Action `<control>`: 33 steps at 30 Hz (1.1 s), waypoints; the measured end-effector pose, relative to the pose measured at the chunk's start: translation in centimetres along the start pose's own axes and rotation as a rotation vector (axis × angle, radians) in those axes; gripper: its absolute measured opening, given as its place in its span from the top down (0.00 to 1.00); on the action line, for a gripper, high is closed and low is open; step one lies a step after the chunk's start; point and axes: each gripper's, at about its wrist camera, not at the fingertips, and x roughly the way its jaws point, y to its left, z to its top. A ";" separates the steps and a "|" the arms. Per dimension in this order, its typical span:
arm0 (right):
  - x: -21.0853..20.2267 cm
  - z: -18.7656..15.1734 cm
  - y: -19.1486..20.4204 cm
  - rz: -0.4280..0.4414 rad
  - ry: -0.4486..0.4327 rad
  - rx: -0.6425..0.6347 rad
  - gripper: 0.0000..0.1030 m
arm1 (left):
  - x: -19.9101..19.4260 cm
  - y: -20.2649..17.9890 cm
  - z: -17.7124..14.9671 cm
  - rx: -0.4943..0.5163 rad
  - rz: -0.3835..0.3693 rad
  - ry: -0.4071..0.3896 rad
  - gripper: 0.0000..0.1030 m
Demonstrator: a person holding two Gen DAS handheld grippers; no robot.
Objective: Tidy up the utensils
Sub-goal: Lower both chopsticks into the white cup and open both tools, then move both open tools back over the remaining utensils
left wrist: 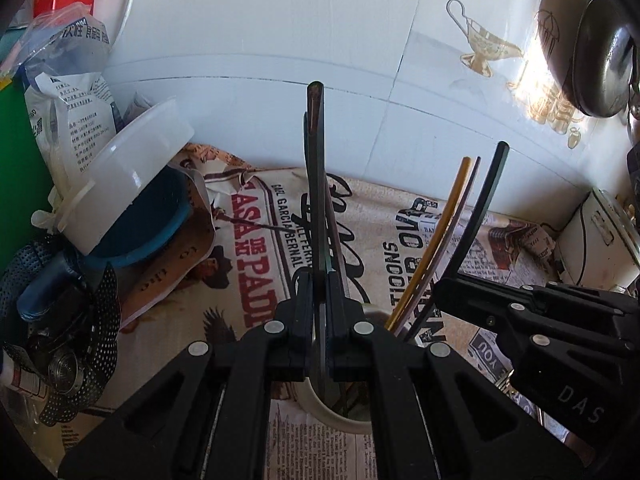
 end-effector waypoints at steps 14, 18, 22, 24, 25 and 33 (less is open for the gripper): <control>-3.1 -0.3 -0.7 0.015 0.013 -0.023 0.90 | -3.6 -1.7 0.3 0.053 0.031 0.043 0.96; -5.3 -0.5 -1.1 0.005 -0.014 -0.049 0.88 | -5.3 -2.8 0.6 0.070 0.039 0.027 0.93; -7.8 -0.7 -1.9 -0.011 -0.050 -0.066 0.84 | -7.2 -4.0 0.9 0.074 0.037 0.007 0.89; -9.1 -0.9 -2.5 -0.022 -0.070 -0.070 0.82 | -7.8 -4.7 1.0 0.076 0.033 -0.003 0.86; -9.7 -1.1 -2.7 -0.028 -0.078 -0.071 0.82 | -8.2 -5.2 1.1 0.079 0.031 -0.009 0.83; -13.5 -2.9 -6.3 -0.095 -0.108 -0.060 0.81 | -9.4 -9.6 0.7 0.097 -0.009 -0.025 0.68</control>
